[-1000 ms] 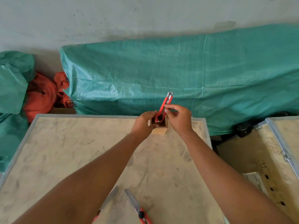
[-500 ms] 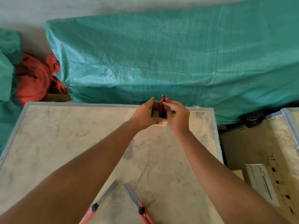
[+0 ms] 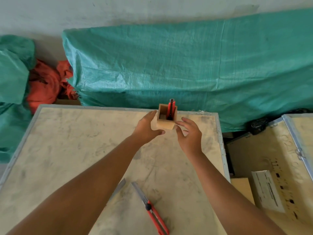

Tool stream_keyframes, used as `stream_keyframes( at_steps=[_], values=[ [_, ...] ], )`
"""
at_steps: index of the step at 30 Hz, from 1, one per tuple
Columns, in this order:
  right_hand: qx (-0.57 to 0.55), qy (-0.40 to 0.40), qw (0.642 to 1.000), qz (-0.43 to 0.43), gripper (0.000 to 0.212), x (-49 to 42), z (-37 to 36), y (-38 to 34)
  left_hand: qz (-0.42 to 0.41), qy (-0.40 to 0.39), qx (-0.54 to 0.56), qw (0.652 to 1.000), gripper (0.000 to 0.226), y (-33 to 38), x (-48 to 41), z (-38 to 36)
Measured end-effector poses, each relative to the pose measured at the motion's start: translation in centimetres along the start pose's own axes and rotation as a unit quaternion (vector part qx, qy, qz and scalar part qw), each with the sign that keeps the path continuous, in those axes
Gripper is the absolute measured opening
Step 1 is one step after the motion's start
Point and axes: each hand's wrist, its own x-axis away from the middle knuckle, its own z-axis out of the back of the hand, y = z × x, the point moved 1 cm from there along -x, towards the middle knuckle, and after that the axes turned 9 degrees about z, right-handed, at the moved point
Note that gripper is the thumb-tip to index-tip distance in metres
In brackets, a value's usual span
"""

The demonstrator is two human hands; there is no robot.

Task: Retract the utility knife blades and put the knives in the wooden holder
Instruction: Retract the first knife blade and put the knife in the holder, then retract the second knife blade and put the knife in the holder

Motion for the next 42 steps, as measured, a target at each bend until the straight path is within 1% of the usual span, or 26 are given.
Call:
stream_keyframes(
  at_steps=[5, 8, 11, 13, 16, 18, 20, 21, 24, 26, 31, 34, 36, 38, 42],
  values=[
    [-0.019, -0.081, 0.996, -0.012, 0.019, 8.3, 0.4, -1.9, 0.069, 0.027, 0.022, 0.997, 0.084, -5.6, 7.5, -1.3],
    [-0.036, -0.163, 0.985, -0.036, 0.019, 13.2, 0.3, -2.0, 0.112, 0.032, 0.060, 0.991, 0.081, -9.9, 13.8, -3.3],
    [-0.022, -0.290, 0.954, -0.073, 0.022, 17.1, 0.2, -1.9, 0.174, 0.029, 0.082, 0.981, 0.080, -14.0, 20.2, -6.5],
    [-0.005, -0.357, 0.931, -0.076, 0.027, 19.0, 0.0, -1.9, 0.203, 0.032, 0.093, 0.974, 0.079, -15.9, 23.6, -8.8],
    [0.027, -0.425, 0.903, -0.056, 0.035, 20.5, -0.8, -2.4, 0.222, 0.027, 0.085, 0.971, 0.080, -17.0, 26.8, -11.8],
    [0.033, -0.454, 0.889, -0.046, 0.040, 20.9, -1.4, -3.0, 0.222, 0.022, 0.075, 0.972, 0.078, -17.2, 27.5, -13.2],
    [0.044, -0.467, 0.883, -0.026, 0.043, 21.2, -1.9, -3.4, 0.213, 0.017, 0.068, 0.974, 0.071, -16.8, 27.9, -14.0],
    [0.055, -0.471, 0.881, -0.013, 0.043, 21.3, -2.2, -3.6, 0.209, 0.020, 0.071, 0.975, 0.063, -16.4, 27.9, -14.2],
    [0.084, -0.471, 0.878, 0.013, 0.034, 21.9, -2.6, -3.6, 0.211, 0.040, 0.087, 0.973, 0.038, -15.9, 28.1, -14.7],
    [0.086, -0.462, 0.883, 0.010, 0.027, 22.1, -2.6, -3.6, 0.213, 0.045, 0.095, 0.971, 0.032, -15.9, 28.2, -14.9],
    [0.046, -0.455, 0.888, -0.039, 0.023, 22.2, -2.1, -3.2, 0.191, 0.056, 0.115, 0.973, 0.037, -16.3, 28.3, -15.0],
    [0.013, -0.447, 0.890, -0.085, 0.018, 22.1, -1.3, -2.7, 0.160, 0.055, 0.124, 0.978, 0.052, -16.3, 28.5, -15.0],
    [-0.012, -0.435, 0.894, -0.108, 0.019, 21.7, -0.5, -2.8, 0.159, 0.035, 0.159, 0.974, 0.061, -15.7, 28.7, -14.4],
    [-0.043, -0.415, 0.902, -0.114, 0.019, 20.9, 0.5, -3.2, 0.165, 0.010, 0.213, 0.963, 0.065, -15.0, 28.9, -13.4],
    [-0.108, -0.379, 0.911, -0.122, 0.022, 19.2, 2.8, -4.8, 0.136, -0.018, 0.282, 0.950, 0.062, -13.6, 29.3, -11.4]
  ],
)
